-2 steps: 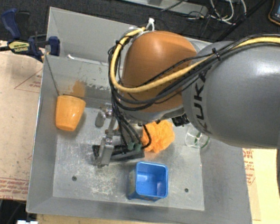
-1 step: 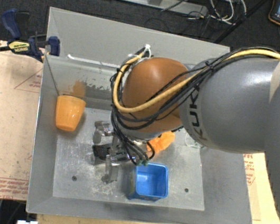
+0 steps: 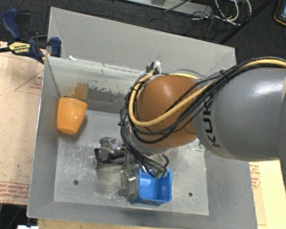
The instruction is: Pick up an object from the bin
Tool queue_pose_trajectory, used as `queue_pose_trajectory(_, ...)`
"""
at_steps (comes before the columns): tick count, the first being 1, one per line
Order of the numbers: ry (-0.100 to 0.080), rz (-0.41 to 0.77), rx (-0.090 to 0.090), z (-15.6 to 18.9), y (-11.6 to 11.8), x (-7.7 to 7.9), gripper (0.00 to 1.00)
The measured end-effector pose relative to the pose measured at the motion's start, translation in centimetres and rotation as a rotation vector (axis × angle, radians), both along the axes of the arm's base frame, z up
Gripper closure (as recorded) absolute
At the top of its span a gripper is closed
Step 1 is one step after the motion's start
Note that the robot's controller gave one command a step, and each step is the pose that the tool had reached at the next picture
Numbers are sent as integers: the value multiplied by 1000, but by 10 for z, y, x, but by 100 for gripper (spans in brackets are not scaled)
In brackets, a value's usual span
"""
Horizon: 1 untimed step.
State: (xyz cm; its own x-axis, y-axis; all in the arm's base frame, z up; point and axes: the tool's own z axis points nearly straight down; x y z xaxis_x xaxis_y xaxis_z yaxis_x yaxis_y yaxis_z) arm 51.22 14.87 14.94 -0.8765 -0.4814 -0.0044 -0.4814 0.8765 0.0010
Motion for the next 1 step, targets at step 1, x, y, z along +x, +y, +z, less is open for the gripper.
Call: queue_pose_trajectory(1, 0, -114, 1, -4, -12, 5, 0)
